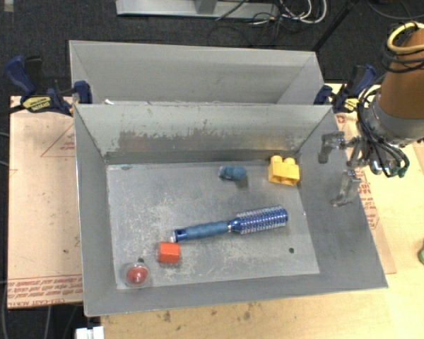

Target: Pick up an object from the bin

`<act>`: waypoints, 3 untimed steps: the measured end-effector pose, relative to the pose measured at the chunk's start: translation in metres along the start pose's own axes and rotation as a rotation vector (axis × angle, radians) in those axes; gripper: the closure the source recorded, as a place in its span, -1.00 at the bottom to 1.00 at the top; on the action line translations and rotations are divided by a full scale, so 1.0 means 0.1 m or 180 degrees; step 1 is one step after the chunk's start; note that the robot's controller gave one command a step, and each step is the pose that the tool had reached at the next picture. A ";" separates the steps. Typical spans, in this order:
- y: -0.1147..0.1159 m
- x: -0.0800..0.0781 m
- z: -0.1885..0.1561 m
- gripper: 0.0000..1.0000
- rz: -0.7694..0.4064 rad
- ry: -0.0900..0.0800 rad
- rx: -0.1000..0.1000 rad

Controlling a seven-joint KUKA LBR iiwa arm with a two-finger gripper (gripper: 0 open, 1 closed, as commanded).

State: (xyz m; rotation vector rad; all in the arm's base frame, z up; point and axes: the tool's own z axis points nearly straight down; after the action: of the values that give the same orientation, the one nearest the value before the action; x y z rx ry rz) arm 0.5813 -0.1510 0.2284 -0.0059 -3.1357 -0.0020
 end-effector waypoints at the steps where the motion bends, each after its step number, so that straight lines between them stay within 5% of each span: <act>1: 0.82 0.00 1.61 -1.00 -0.1532 -0.0009 -0.0004; 2: 1.34 0.36 1.28 -1.00 -0.1180 -0.0026 -0.0005; 3: 1.37 0.40 1.29 -1.00 -0.0974 -0.0025 0.0002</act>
Offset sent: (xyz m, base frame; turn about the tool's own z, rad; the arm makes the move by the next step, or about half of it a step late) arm 0.0004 0.0803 -0.1584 -0.4818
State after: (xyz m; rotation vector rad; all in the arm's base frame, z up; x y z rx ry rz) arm 0.5406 -0.0139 0.0999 0.4734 -3.1079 -0.0022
